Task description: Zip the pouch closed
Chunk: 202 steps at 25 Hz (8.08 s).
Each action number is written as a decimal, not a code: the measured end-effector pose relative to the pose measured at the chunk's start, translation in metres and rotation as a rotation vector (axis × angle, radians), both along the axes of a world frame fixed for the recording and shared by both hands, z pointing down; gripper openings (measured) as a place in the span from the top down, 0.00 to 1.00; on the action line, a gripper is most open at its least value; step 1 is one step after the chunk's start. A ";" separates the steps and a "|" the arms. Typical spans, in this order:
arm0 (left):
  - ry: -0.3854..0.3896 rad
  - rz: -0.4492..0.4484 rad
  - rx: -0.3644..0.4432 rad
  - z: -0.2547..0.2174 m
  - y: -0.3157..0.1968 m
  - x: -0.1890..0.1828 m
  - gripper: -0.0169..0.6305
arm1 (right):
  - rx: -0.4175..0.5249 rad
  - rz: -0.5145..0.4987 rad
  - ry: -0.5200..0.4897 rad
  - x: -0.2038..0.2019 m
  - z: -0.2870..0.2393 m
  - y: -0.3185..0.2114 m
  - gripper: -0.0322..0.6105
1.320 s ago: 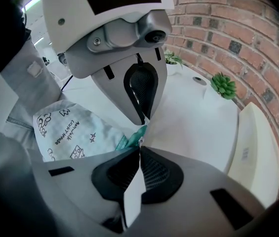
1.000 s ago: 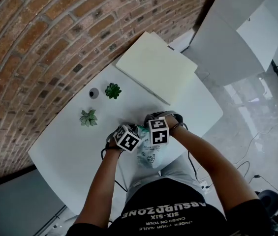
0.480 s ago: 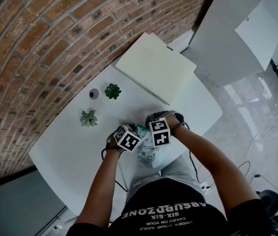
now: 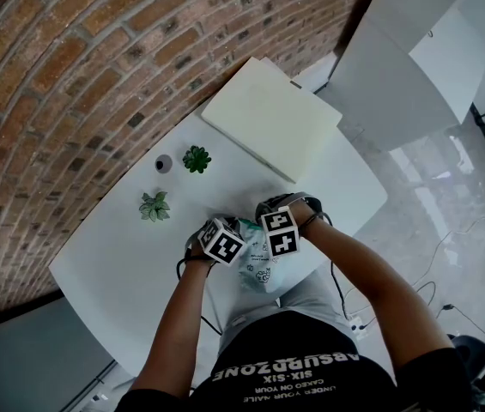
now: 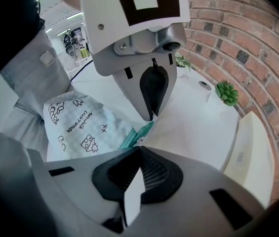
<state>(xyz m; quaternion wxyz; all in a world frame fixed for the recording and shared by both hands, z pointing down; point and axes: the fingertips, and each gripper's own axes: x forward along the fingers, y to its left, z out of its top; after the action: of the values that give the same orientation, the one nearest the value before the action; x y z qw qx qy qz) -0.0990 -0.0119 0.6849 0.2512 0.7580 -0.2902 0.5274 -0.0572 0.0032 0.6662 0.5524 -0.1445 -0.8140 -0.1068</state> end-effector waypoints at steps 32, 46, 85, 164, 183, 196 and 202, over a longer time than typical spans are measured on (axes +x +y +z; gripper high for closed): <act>0.005 -0.001 0.005 -0.002 0.001 0.003 0.94 | 0.006 -0.079 0.055 0.014 -0.001 0.010 0.95; 0.010 -0.003 0.004 -0.004 0.002 0.006 0.94 | -0.002 -0.077 0.047 0.020 -0.004 0.013 0.95; -0.006 -0.012 0.010 -0.004 0.002 0.007 0.94 | 0.025 -0.090 0.071 0.038 -0.005 0.019 0.95; -0.043 -0.010 0.003 -0.006 0.004 0.006 0.94 | 0.001 0.015 0.048 0.080 -0.008 0.032 0.95; -0.045 -0.015 0.016 -0.006 0.002 0.006 0.94 | 0.003 0.029 0.064 0.086 -0.007 0.034 0.95; -0.062 -0.015 -0.001 -0.005 0.006 0.003 0.94 | -0.001 0.062 0.088 0.108 0.000 0.042 0.95; -0.059 -0.040 -0.008 -0.005 0.006 0.002 0.94 | -0.015 0.151 0.129 0.110 0.010 0.042 0.95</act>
<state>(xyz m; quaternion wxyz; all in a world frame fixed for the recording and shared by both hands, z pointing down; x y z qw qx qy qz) -0.0965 -0.0062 0.6802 0.2561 0.7350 -0.3105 0.5457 0.0528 0.0455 0.6764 0.6089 -0.0931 -0.7863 -0.0492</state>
